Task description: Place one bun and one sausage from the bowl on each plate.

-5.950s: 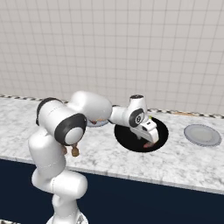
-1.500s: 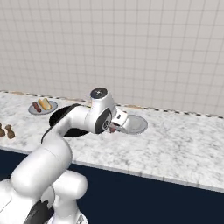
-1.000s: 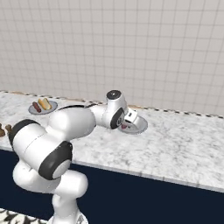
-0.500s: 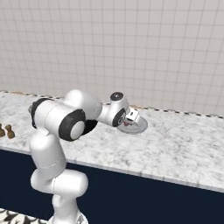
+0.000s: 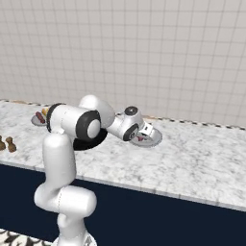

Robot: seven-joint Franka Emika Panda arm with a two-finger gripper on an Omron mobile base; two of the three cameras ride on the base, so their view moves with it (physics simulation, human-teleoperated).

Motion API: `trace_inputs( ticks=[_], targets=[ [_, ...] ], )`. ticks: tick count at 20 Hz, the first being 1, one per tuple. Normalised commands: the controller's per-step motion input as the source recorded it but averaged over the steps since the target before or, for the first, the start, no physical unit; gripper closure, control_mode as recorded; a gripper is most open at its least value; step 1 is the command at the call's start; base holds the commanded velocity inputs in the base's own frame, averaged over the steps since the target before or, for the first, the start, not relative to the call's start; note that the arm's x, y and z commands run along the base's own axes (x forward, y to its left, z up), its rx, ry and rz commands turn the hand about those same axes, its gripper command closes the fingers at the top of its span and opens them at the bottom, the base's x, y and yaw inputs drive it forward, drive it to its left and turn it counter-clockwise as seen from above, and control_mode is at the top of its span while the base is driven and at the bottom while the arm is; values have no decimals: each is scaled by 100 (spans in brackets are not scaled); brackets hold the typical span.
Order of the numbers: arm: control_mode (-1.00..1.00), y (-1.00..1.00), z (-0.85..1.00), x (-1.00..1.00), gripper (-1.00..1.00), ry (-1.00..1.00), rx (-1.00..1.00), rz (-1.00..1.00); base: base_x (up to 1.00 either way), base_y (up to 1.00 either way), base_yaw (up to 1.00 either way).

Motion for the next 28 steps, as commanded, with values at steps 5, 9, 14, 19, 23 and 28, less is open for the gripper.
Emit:
trace_inputs(
  ticks=[5, 9, 14, 19, 23, 28],
  targets=[
    [-100, 0, 3, 21, -100, -4, 0, 0, 0, 0, 0],
    [-100, 0, 75, -1, -100, -3, 0, 0, 0, 0, 0],
    [-100, 33, 100, -41, -100, -19, 0, 2, 0, 0, 0],
    [-100, 79, 100, -83, -100, -27, -9, 17, 0, 0, 0],
    [-100, 96, 100, -95, -100, -12, -17, 25, 0, 0, 0],
    [-100, 100, 100, -63, -100, 6, -21, 14, 0, 0, 0]
  ],
)
